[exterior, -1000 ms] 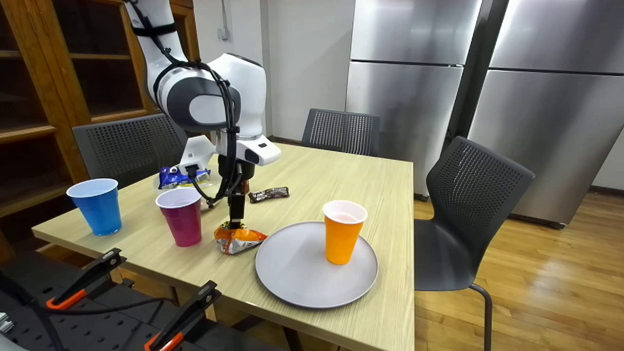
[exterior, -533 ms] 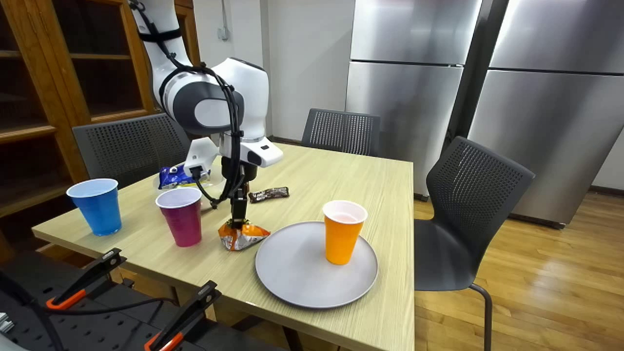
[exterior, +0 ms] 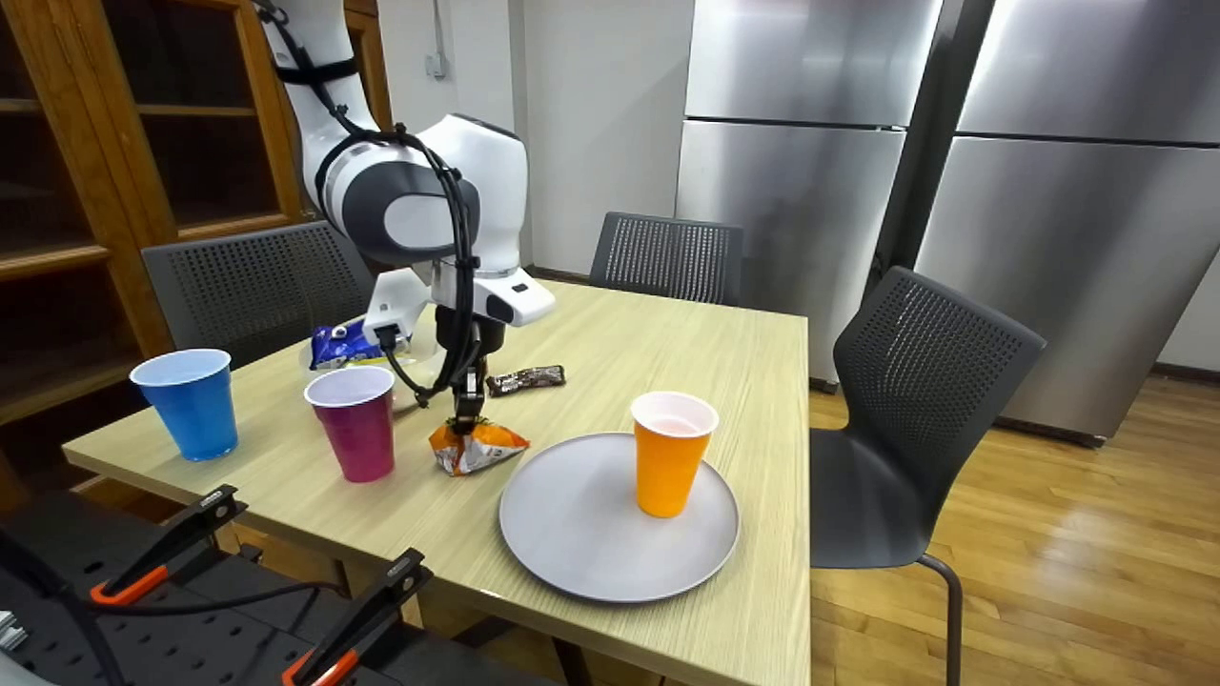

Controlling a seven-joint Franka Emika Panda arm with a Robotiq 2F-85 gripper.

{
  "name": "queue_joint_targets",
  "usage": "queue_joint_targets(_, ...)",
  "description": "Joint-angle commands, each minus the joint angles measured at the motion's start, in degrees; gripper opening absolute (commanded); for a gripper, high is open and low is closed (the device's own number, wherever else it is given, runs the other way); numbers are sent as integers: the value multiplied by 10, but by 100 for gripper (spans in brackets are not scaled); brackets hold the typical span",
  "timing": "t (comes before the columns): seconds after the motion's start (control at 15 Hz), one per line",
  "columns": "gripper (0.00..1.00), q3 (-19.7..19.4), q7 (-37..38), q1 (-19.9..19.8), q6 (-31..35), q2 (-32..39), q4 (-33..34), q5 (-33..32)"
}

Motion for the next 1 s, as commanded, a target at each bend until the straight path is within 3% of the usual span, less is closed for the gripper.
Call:
queue_joint_targets(0.0,0,9,16,-5,4,-5,3,-5)
queue_joint_targets(0.93,0,12,25,25,26,-93,-13,-28)
